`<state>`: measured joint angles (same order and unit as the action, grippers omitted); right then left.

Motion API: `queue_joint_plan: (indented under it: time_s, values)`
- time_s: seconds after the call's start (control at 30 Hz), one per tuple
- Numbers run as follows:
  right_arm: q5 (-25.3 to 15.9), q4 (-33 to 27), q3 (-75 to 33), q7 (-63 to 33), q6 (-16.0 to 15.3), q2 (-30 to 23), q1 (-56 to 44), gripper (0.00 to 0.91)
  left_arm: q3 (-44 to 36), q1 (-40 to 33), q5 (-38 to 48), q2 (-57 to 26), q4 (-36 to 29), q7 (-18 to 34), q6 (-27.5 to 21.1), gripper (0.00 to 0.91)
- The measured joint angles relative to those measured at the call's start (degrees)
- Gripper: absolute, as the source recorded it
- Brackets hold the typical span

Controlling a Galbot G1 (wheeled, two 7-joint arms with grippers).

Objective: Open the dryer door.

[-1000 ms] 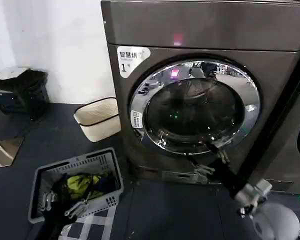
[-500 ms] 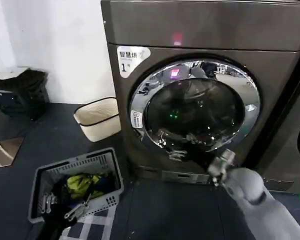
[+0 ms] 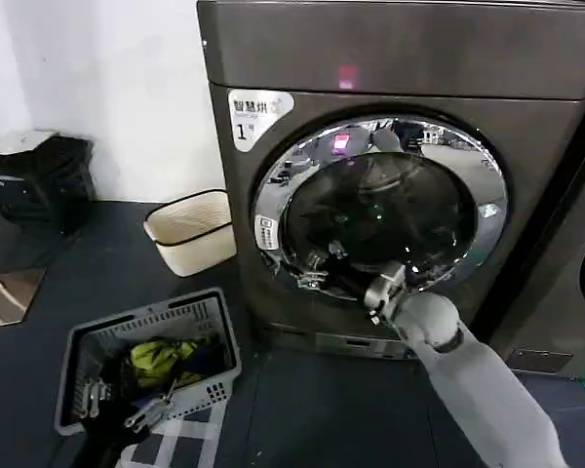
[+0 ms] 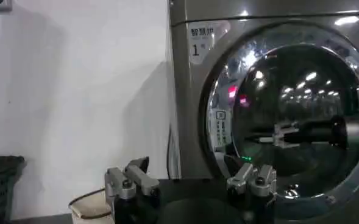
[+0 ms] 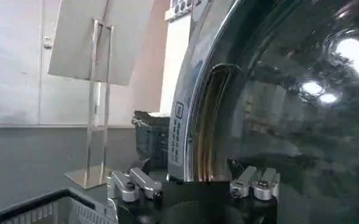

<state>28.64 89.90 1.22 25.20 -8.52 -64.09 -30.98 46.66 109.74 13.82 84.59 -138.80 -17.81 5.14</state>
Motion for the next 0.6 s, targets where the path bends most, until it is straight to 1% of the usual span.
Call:
queue_joint_plan:
  time_s: [0.1, 0.33, 0.4, 0.6]
  values:
    - [-1.31, -1.55, 0.93, 0.39, -0.13, -1.17, 1.5, 0.907, -0.11, -0.08, -0.31, 0.21, 0.22, 0.09, -0.35, 0.907]
    - [-0.76, -3.46, 2.36, 0.99, -0.39, -3.32, 3.84, 0.907, 0.1, -0.22, -0.77, 0.33, 0.06, 0.21, -1.3, 0.907]
    - [0.28, -3.81, 2.42, 1.28, -1.02, -3.72, 4.16, 0.907, 0.09, -0.21, -1.49, 0.33, 0.05, 0.04, -1.3, 0.907]
    - [1.08, -4.13, 2.16, 4.39, -2.07, -3.48, 4.15, 0.907, -0.05, -0.69, -4.02, 0.49, 0.05, -0.16, -1.91, 0.907]
